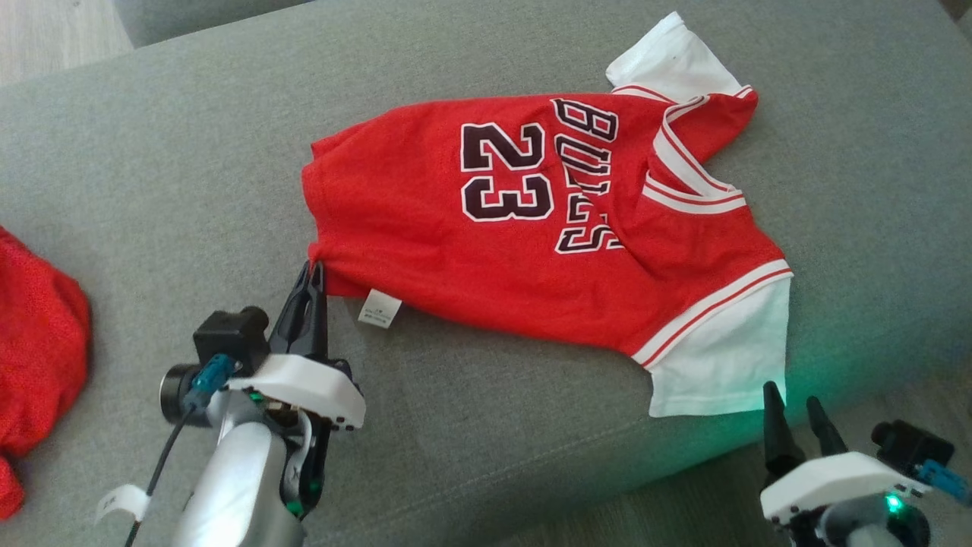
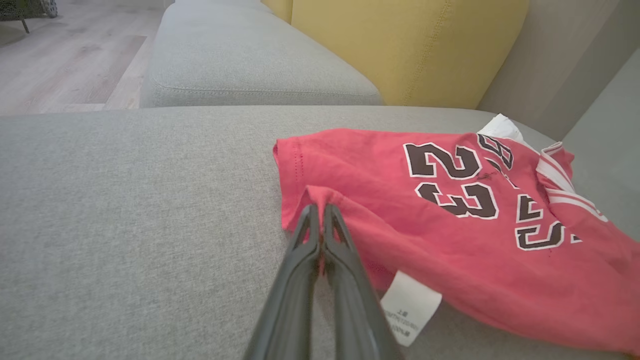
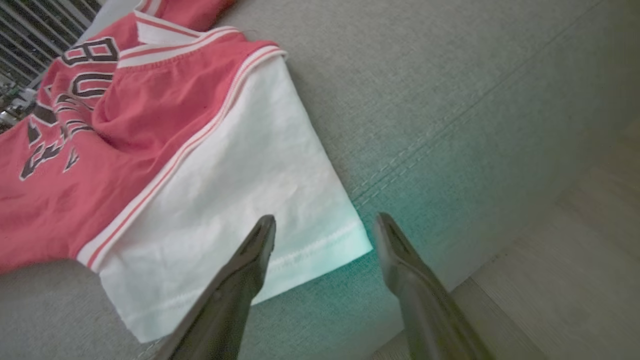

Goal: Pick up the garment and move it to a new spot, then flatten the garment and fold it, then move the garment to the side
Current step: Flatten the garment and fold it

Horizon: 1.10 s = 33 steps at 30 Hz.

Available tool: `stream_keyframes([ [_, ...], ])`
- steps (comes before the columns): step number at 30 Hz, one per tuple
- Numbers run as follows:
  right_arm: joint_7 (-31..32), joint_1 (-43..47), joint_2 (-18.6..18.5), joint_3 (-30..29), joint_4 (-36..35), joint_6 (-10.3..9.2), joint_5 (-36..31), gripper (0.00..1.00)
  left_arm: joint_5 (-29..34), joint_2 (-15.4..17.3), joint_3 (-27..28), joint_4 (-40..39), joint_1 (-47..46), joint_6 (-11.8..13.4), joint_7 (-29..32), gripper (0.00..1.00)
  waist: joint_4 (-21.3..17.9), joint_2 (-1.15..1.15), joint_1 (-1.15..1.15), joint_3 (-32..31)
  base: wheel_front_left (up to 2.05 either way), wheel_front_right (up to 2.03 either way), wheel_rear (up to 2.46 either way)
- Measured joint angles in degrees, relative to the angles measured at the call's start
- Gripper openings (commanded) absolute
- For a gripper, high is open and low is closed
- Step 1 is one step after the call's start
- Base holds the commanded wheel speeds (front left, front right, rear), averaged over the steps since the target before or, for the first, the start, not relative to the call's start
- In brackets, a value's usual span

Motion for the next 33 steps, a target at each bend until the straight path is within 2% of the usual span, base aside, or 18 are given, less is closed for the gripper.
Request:
stream_keyframes([
  [4, -0.5, -3.2, 0.0, -0.4, 5.2, 0.0, 2.4, 1.0, 0.5, 0.0, 0.1, -0.8, 0.0, 0.0, 0.0, 0.0, 0.0, 0.0, 0.0, 0.2, 0.0, 0.0, 0.0],
  [8, -0.6, -4.8, 0.0, -2.4, 6.3, 0.0, 2.9, 1.0, 1.1, 0.0, 0.2, -1.2, 0.1, -0.4, 0.0, 0.0, 0.2, 0.0, 0.0, 0.5, 0.0, 0.0, 0.0],
  [11, -0.6, -5.6, 0.0, -2.5, 6.6, 0.0, 9.6, 1.0, 1.6, 0.0, 0.5, -1.2, 0.1, -0.5, 0.0, 0.0, 0.2, 0.0, 0.0, 0.6, 0.0, 0.0, 0.0],
  [13, -0.7, -5.8, 0.0, -2.7, 7.1, 0.0, 7.1, 1.0, 1.7, 0.0, 0.9, -1.2, 0.2, -0.5, 0.0, 0.0, 0.1, 0.0, 0.0, 0.5, 0.0, 0.0, 0.0],
  [21, -0.7, -5.8, 0.0, -1.4, 7.1, 0.0, 5.6, 1.0, 2.2, 0.0, 1.6, -1.3, 0.9, -0.9, 0.0, 0.0, 0.0, 0.0, 0.0, -0.6, 0.0, 0.0, 0.0],
  [27, -0.7, -5.7, 0.0, 2.8, 7.0, 0.0, 5.3, 1.0, 1.5, 0.0, 1.1, -2.0, 1.3, -0.8, 0.0, 0.0, 0.6, 0.0, 0.0, -0.5, 0.0, 0.0, 0.0],
  [33, -0.7, -5.7, 0.0, 2.1, 8.1, 0.0, 1.6, 1.0, 1.0, 0.0, 0.3, -2.5, 1.3, -0.8, 0.0, 0.0, 1.1, 0.0, 0.0, 0.7, 0.0, 0.0, 0.0],
])
